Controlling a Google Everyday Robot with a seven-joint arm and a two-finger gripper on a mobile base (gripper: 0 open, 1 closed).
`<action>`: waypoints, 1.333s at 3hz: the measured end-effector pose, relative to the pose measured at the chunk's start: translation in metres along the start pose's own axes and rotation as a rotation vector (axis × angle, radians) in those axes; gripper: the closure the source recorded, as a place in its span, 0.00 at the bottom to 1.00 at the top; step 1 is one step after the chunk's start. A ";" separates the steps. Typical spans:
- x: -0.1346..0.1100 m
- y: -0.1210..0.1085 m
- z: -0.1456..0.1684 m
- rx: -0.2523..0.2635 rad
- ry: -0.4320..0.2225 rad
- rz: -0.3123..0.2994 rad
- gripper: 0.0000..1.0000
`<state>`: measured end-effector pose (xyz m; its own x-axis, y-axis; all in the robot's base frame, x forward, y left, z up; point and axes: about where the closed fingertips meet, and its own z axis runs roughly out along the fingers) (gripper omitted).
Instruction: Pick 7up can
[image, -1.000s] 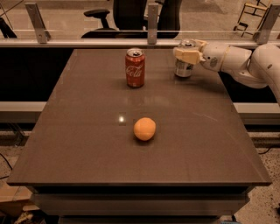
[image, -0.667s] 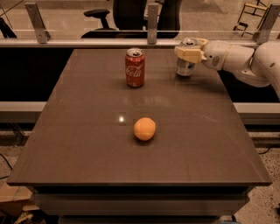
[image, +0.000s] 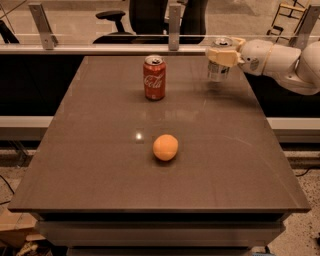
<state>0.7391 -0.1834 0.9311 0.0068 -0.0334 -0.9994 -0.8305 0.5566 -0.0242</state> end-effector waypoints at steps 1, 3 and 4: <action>-0.018 -0.001 -0.007 0.007 0.002 -0.018 1.00; -0.060 0.000 -0.015 -0.004 0.013 -0.022 1.00; -0.078 0.004 -0.021 -0.015 0.024 -0.015 1.00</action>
Offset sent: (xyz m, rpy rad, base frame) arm -0.0056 -0.0198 0.0655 -0.0287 -0.0295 -0.0188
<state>0.7234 -0.1961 1.0098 0.0060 -0.0617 -0.9981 -0.8386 0.5434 -0.0386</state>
